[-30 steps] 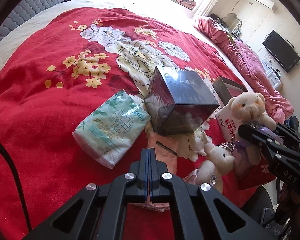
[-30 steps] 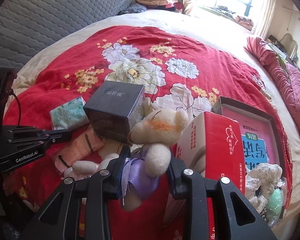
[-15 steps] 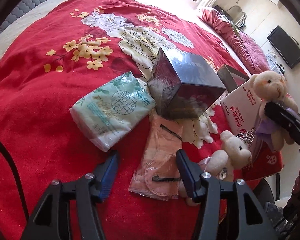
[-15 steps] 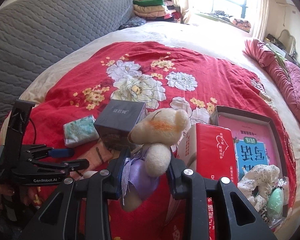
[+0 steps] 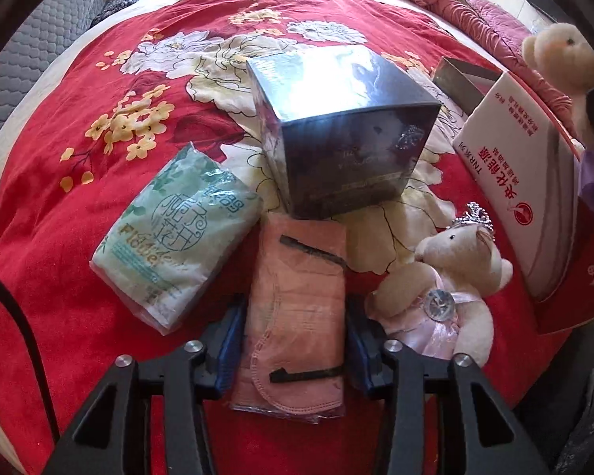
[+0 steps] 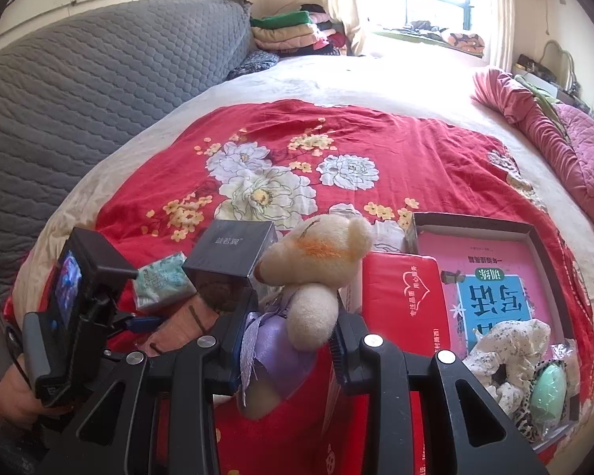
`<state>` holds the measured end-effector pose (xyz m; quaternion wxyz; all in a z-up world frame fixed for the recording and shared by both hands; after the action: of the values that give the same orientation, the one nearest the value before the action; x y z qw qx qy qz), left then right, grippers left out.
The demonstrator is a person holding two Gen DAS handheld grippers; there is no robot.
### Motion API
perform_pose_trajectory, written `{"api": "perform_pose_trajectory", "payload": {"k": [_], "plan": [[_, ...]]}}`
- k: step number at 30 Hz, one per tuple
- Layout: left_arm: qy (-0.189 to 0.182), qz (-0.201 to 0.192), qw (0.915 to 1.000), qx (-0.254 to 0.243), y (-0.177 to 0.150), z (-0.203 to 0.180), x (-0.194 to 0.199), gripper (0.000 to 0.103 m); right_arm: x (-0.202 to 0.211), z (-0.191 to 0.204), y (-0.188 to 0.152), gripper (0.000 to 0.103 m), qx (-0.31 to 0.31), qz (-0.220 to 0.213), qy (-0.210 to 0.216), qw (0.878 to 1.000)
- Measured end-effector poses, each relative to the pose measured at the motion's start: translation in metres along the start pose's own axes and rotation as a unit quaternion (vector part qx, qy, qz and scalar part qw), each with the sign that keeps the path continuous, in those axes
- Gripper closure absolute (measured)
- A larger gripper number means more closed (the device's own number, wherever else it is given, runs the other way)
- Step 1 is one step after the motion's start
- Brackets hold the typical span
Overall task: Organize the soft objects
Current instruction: 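Carry the mask packet with left tool while right carries the bear over the tray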
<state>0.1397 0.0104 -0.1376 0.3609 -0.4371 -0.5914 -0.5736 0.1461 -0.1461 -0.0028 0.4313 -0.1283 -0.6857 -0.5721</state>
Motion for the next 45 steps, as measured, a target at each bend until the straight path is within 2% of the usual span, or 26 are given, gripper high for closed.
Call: {"api": "perform_pose_trajectory", "payload": {"k": [4, 9, 23, 33, 45], "plan": [[-0.018, -0.013, 0.9995, 0.021, 0.0, 0.006, 0.005, 0.065, 0.004, -0.003, 0.0, 0.068, -0.008, -0.006, 0.006, 1.0], [-0.043, -0.033, 0.9974, 0.047, 0.001, 0.008, 0.023, 0.065, 0.012, -0.007, 0.001, 0.068, -0.013, -0.014, 0.012, 1.0], [-0.059, -0.11, 0.9911, 0.044, 0.018, -0.023, 0.106, 0.065, 0.044, -0.012, 0.005, 0.068, -0.018, -0.042, 0.028, 0.999], [-0.063, -0.14, 0.9881, 0.013, 0.037, -0.069, 0.146, 0.065, 0.081, -0.035, 0.005, 0.068, -0.038, -0.074, 0.024, 0.996], [-0.091, -0.153, 0.9819, -0.064, 0.065, -0.165, 0.163, 0.065, 0.134, -0.119, -0.006, 0.068, -0.105, -0.117, -0.03, 0.987]]}}
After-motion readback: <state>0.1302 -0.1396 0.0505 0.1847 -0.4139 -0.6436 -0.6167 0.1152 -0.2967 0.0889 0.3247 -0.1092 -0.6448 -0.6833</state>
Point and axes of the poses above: each gripper's, at about its wrist camera, not at the fingertips, and x roughly against the way its jaws point, z to its left, y to its top, the point moved 4 cm from there along -x, roughly the way its jaws point, and after that the axes turned 1 degree about -y, right-handed, at the moved point
